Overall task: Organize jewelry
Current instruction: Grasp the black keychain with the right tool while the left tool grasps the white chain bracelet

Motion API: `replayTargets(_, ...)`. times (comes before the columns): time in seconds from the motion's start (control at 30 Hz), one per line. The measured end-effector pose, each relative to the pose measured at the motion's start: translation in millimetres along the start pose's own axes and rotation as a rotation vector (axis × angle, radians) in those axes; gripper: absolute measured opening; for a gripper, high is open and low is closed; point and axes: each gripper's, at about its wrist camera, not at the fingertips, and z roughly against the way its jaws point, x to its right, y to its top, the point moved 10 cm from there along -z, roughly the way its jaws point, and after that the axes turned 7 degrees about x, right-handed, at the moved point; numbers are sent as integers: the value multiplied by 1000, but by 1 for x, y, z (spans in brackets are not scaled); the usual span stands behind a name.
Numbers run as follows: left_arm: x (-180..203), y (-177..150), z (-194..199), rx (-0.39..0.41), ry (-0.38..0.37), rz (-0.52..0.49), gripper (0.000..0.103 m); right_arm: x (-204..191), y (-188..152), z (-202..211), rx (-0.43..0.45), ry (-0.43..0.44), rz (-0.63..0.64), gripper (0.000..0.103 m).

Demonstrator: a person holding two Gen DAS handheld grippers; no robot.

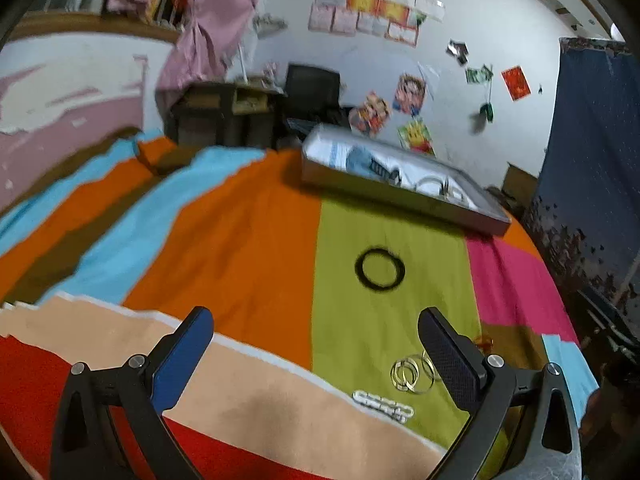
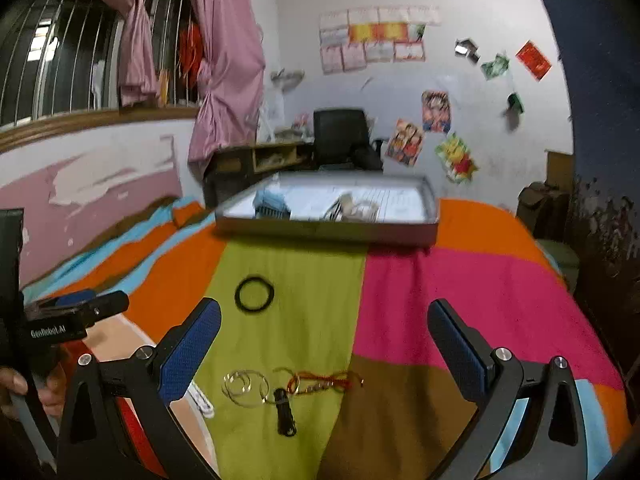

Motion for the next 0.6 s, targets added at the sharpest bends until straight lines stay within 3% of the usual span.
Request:
replayTargets(0.13, 0, -20, -16, -107, -53, -13, 103, -1, -33, -21, -128, 53, -2, 101)
replayTargets(0.27, 8, -37, -23, -184, -95, -90, 103, -7, -65, -33, -228, 98, 0, 99)
replayTargets(0.33, 16, -44, -23, -207, -122, -122, 99, -11, -79, -38, -271, 121, 8, 90)
replayTargets(0.4, 25, -53, -23, -235, -163, -151, 91, -16, -95, -43, -326, 146, 14, 73)
replayTargets(0.5, 40, -67, -28, -290, -225, -177, 79, -20, -109, -48, -379, 184, 9, 63)
replayTargets(0.6, 47, -79, -35, -345, -285, -137, 78, -24, -116, -50, -407, 215, 16, 51)
